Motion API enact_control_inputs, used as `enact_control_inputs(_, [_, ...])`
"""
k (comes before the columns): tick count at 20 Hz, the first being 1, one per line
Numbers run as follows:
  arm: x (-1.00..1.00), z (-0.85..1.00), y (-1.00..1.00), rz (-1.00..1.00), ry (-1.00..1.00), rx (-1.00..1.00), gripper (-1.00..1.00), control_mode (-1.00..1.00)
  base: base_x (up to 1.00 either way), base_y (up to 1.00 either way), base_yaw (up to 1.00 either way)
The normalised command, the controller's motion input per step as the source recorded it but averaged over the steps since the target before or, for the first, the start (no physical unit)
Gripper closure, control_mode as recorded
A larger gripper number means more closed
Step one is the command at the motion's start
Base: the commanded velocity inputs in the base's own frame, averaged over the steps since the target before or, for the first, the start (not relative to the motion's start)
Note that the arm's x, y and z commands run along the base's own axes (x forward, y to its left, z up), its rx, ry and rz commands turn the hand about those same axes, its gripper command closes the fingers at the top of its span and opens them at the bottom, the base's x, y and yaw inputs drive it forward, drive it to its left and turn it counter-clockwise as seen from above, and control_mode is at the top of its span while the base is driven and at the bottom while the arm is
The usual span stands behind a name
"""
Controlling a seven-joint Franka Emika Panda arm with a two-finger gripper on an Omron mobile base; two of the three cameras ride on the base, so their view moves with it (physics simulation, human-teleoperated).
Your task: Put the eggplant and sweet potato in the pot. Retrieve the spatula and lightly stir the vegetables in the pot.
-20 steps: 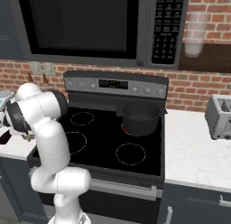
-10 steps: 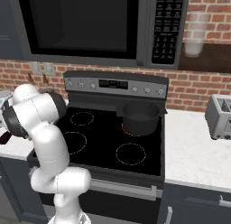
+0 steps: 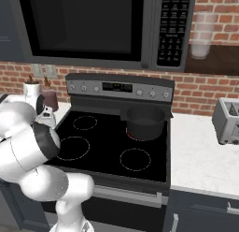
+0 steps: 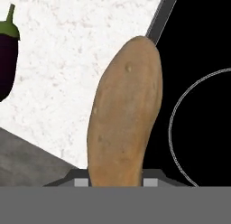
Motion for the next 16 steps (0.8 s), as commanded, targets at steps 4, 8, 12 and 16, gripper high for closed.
enact_control_inputs(4, [-0.44,0.47,-0.84,0.00,-0.04,0.01,1.00,-1.00,0.00,0.00,0.00])
enact_control_inputs(8, [-0.31,0.40,-0.95,-0.05,0.00,0.00,1.00,-1.00,0.00,0.00,0.00])
enact_control_inputs(12, [-0.18,0.40,-0.93,-0.08,0.00,0.01,1.00,-1.00,0.00,0.00,0.00])
enact_control_inputs(16, [-0.13,0.40,-0.86,-0.07,0.00,0.01,1.00,-1.00,0.00,0.00,0.00])
